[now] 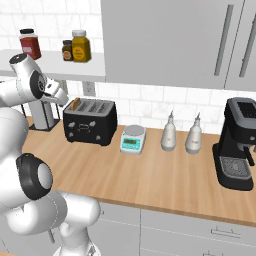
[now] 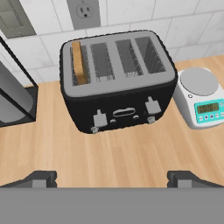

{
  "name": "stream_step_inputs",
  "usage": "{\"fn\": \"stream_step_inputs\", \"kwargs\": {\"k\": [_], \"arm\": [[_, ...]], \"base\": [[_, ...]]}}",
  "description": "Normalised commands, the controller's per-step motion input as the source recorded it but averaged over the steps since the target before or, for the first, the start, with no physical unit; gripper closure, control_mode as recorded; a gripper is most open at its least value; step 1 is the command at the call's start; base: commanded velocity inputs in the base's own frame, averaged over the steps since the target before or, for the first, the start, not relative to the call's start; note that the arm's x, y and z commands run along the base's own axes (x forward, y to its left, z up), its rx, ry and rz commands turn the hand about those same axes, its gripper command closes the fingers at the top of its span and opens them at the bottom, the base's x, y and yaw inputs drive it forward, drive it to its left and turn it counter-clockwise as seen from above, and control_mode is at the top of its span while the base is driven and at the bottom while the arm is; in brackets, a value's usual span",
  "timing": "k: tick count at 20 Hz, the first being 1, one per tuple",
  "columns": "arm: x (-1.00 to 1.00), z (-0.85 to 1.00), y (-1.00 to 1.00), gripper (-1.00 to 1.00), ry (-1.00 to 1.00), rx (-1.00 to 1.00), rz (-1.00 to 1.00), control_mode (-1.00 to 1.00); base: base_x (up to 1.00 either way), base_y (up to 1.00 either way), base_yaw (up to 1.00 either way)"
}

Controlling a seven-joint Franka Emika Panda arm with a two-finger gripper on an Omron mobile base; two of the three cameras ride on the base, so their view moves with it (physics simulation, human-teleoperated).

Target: Start the toaster. Once the lever pops up, take the bread to the plate on the dining counter.

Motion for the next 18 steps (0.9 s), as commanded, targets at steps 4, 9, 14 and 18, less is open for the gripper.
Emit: {"fn": "stream_step_inputs", "kwargs": {"k": [4, 9, 14, 18], "arm": [[0.00, 0.00, 0.00, -1.00, 0.00, 0.00, 0.00, -1.00], [0.00, 0.00, 0.00, -1.00, 0.00, 0.00, 0.00, -1.00], [0.00, 0.00, 0.00, -1.00, 0.00, 0.00, 0.00, -1.00], [0.00, 0.00, 0.00, -1.00, 0.00, 0.00, 0.00, -1.00]], "base": [[0.00, 0.00, 0.00], [0.00, 0.00, 0.00], [0.00, 0.00, 0.00], [0.00, 0.00, 0.00]]}}
